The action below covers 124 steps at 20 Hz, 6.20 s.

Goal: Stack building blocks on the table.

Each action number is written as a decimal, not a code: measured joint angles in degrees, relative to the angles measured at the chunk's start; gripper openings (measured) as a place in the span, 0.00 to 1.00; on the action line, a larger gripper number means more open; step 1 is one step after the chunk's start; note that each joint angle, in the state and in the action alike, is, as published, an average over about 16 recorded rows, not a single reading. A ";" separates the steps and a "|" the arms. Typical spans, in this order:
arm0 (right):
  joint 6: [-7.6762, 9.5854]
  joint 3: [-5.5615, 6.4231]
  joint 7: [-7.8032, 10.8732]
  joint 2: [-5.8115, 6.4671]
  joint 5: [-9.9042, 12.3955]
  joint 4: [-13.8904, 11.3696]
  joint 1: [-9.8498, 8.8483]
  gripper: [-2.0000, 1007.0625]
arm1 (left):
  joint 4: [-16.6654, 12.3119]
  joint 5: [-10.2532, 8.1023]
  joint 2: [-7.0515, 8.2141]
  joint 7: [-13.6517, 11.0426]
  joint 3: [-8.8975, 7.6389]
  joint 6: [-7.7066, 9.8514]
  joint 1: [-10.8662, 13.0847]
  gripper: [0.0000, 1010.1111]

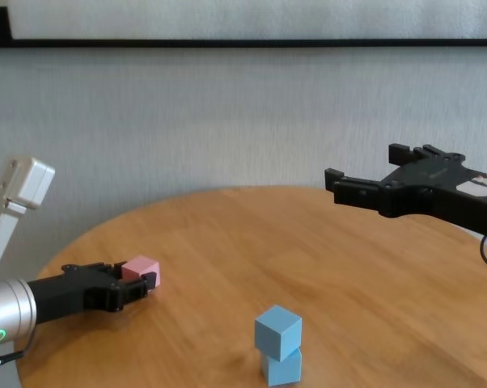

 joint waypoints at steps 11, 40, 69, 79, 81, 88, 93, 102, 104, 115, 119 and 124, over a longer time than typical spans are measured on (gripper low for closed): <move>0.00 0.00 0.00 0.00 0.00 0.00 0.00 1.00 | -1.55 0.15 0.30 0.23 0.16 0.36 0.66 0.40; 0.00 0.00 0.00 0.00 0.00 0.00 0.00 1.00 | -25.09 0.22 6.34 1.26 4.93 6.87 11.18 0.39; 0.00 0.00 0.00 0.00 0.00 0.00 0.00 1.00 | -46.30 -3.32 11.31 2.50 8.30 11.92 18.49 0.39; 0.00 0.00 0.00 0.00 0.00 0.00 0.00 1.00 | -49.51 -3.97 10.18 2.91 11.32 12.37 19.43 0.39; 0.00 0.00 0.00 0.00 0.00 0.00 0.00 1.00 | -50.14 -4.00 10.07 3.02 11.87 12.56 19.70 0.39; 0.00 0.00 0.00 0.00 0.00 0.00 0.00 1.00 | -51.97 -4.30 10.33 2.78 13.53 13.36 20.73 0.39; 0.00 0.00 0.00 0.00 0.00 0.00 0.00 1.00 | -52.82 -4.64 11.05 2.34 14.27 13.94 21.35 0.39; 0.00 0.00 0.00 0.00 0.00 0.00 0.00 1.00 | -52.25 -5.41 11.89 1.60 15.07 14.50 21.10 0.39; 0.00 0.00 0.00 0.00 0.00 0.00 0.00 1.00 | -51.81 -5.51 11.90 1.53 15.19 14.61 20.80 0.39; 0.00 0.00 0.00 0.00 0.00 0.00 0.00 1.00 | -49.73 -5.79 11.61 1.30 15.66 14.95 19.40 0.39; 0.00 0.00 0.00 0.00 0.00 0.00 0.00 1.00 | -49.41 -5.90 11.63 0.82 16.00 15.28 19.03 0.39; 0.00 0.00 0.00 0.00 0.00 0.00 0.00 1.00 | -49.15 -6.13 11.70 0.34 16.45 15.80 18.65 0.39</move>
